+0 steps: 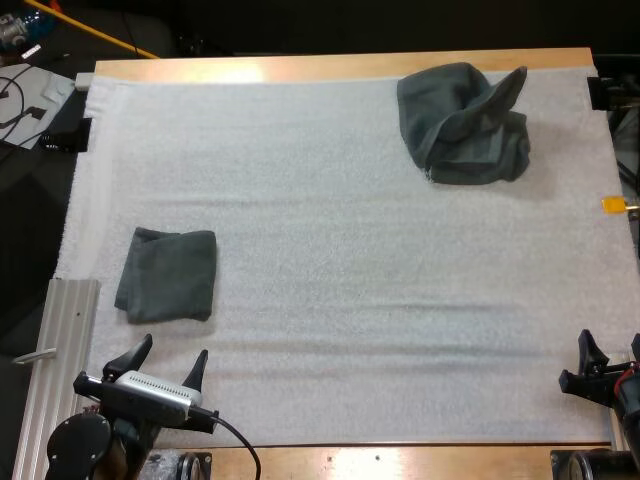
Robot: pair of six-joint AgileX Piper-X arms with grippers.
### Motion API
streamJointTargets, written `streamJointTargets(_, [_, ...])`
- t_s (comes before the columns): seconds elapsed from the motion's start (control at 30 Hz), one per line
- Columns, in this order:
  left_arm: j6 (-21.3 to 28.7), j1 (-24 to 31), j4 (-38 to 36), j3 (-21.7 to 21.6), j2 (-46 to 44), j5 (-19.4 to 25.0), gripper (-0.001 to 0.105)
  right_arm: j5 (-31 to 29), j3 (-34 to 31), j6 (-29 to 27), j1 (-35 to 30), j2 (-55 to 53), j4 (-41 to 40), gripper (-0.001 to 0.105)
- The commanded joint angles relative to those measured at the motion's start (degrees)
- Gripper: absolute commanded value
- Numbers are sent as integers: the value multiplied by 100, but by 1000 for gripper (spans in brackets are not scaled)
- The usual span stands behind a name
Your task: Pick towel from pile, fold and stack
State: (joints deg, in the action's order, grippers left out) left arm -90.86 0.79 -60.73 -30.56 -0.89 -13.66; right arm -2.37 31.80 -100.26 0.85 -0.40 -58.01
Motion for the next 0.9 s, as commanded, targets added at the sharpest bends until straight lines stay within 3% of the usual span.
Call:
streamJointTargets(0.0, [-43, -7, 104, -15, -765, -12, 65, 1, 18, -3, 4, -249, 18, 63])
streamJointTargets(0.87, [-73, -10, 239, -3, -710, -42, 65, 25, -2, 13, -11, -152, 77, 63])
